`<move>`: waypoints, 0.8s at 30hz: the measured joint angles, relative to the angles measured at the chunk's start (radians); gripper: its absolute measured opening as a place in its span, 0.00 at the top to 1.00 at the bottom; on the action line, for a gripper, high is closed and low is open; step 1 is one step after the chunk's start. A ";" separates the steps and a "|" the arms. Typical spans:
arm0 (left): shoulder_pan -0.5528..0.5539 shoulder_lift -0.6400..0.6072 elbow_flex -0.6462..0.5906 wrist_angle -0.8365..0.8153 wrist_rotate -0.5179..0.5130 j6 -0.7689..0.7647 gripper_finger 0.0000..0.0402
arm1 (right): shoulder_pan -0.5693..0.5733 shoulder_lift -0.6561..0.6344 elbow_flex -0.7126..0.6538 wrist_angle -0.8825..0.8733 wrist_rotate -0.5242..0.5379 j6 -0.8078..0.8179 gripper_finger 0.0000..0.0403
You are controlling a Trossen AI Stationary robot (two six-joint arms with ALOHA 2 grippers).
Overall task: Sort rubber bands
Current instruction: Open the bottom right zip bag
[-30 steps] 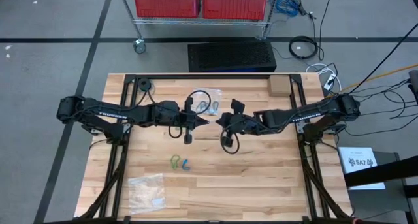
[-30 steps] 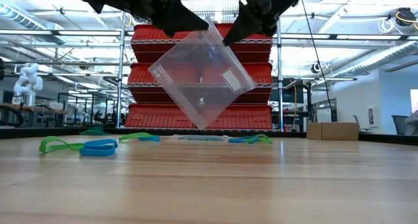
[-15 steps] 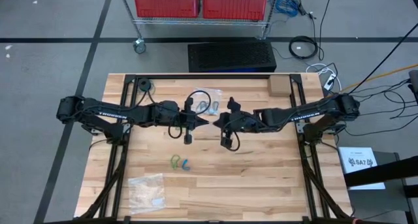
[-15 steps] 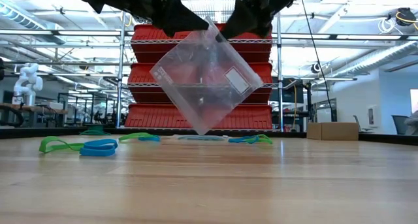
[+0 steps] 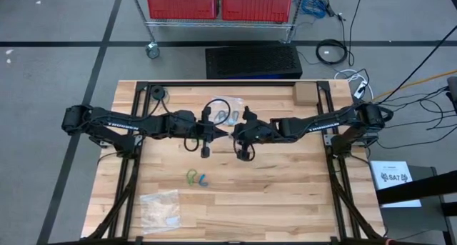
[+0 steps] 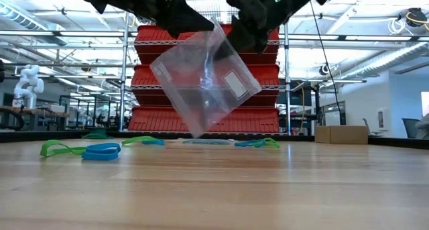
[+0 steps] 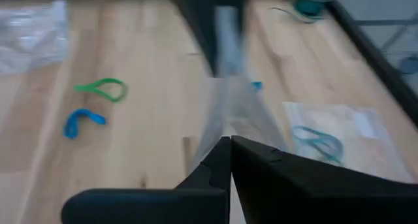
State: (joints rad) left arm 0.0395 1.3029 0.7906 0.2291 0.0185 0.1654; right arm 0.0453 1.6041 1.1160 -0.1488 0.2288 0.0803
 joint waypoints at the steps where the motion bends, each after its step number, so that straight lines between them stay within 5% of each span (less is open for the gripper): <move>1: 0.000 0.000 0.000 0.000 0.000 0.000 1.00 | 0.000 0.009 0.000 0.017 -0.023 -0.003 1.00; 6: 0.000 0.000 0.000 -0.007 0.000 0.000 1.00 | 0.012 0.067 0.000 0.067 -0.047 -0.014 1.00; 12: 0.000 0.000 0.000 -0.035 0.000 -0.002 1.00 | 0.040 0.067 -0.044 0.103 0.080 0.034 1.00; 19: -0.009 0.000 0.000 -0.028 0.000 -0.003 1.00 | 0.039 0.063 -0.180 0.439 0.028 0.076 1.00; 24: -0.022 0.029 0.000 0.014 0.000 -0.003 1.00 | 0.022 0.069 -0.196 0.526 0.036 0.119 1.00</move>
State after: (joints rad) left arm 0.0175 1.3322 0.7910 0.2431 0.0185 0.1619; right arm 0.0669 1.6734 0.9195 0.3775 0.2643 0.1994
